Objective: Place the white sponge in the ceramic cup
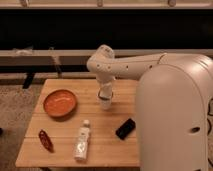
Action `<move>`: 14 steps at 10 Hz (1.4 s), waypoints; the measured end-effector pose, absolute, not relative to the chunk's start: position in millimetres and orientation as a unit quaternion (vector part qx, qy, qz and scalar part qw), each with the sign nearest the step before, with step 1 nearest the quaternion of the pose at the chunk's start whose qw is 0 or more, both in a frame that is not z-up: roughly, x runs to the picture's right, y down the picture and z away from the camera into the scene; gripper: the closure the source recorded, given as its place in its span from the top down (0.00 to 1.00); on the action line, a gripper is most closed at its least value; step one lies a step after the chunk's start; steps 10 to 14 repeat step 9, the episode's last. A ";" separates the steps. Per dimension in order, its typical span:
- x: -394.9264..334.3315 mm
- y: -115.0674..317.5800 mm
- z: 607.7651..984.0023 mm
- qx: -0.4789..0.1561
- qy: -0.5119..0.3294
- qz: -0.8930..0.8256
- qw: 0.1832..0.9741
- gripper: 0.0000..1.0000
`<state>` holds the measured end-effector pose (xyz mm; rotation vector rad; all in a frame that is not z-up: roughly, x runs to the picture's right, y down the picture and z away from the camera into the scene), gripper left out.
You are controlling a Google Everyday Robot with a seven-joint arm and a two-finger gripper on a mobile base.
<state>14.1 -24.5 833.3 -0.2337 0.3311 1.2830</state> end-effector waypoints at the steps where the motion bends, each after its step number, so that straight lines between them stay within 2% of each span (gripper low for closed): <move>1: 13.2 -24.3 834.0 -0.108 0.152 0.595 0.782 0.80; 8: 13.6 -44.5 830.2 -0.123 0.104 0.596 0.787 0.80; 14: 14.3 -45.1 830.1 -0.124 0.102 0.597 0.786 0.80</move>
